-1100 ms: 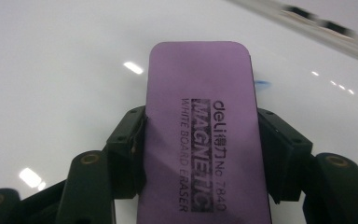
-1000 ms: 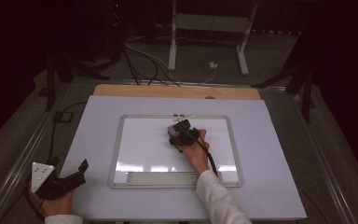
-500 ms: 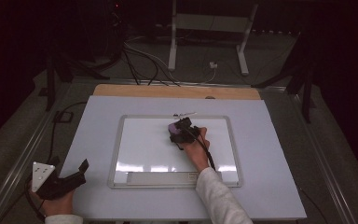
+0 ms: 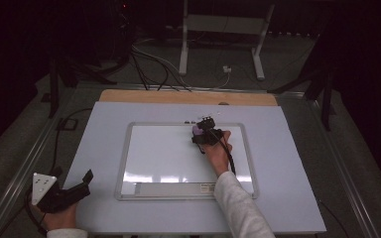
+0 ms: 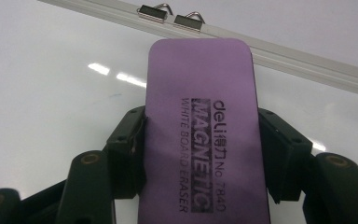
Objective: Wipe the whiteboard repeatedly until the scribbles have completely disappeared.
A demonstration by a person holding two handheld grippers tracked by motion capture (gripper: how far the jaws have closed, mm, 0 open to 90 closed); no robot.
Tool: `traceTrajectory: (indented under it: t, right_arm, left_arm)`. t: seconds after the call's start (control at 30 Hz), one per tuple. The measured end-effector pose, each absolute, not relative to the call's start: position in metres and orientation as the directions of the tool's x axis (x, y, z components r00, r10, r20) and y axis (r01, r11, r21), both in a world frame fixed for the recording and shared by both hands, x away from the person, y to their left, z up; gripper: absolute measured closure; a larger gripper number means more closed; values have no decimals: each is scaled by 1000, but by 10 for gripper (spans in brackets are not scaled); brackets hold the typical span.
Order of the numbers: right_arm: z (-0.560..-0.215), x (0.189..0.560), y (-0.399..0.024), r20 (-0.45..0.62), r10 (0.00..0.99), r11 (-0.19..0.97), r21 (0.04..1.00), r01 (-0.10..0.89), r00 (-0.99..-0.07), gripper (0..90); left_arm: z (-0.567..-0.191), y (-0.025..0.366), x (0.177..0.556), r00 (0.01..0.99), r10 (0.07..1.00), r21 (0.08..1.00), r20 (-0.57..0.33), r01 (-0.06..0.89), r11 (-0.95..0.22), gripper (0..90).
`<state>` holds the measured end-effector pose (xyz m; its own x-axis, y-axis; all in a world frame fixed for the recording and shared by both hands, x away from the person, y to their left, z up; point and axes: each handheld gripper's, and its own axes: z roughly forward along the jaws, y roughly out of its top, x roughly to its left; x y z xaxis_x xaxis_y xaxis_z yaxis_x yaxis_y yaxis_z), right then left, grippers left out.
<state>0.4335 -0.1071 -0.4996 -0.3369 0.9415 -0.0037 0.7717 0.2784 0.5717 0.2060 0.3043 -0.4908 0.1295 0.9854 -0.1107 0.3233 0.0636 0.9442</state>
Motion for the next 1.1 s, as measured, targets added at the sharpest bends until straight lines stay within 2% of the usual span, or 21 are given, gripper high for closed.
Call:
traceTrajectory:
  t: [0.07,0.23,0.3,0.37,0.53,0.67,0.8,0.9,1.1]
  right_arm:
    - [-500,432,-102,24,925,299,574,763,-380,406]
    - [-501,422,-71,22,835,435,584,685,-549,406]
    - [-500,423,-66,5,830,453,578,679,-558,406]
    - [-501,427,-70,13,854,420,575,702,-521,406]
    - [-499,440,-99,7,933,294,560,775,-359,407]
    - [-498,446,-117,-26,953,266,550,792,-302,407]
    - [-498,444,-118,-23,952,266,552,790,-305,407]
    - [-499,439,-108,-6,931,307,553,774,-365,406]
    - [-499,415,-78,19,817,471,554,687,-576,405]
  left_arm:
    - [-491,304,206,130,986,944,-109,325,61,6]
    - [-490,303,206,132,985,944,-108,323,61,6]
    - [-490,304,205,130,985,945,-113,321,66,6]
    - [-490,304,205,129,985,945,-113,321,67,6]
    - [-491,305,204,126,985,944,-116,322,70,6]
    - [-491,305,204,124,985,944,-116,322,70,6]
    - [-491,304,205,125,986,943,-111,326,65,6]
    - [-491,304,205,126,986,943,-109,326,63,6]
    - [-491,304,205,126,986,943,-106,328,59,6]
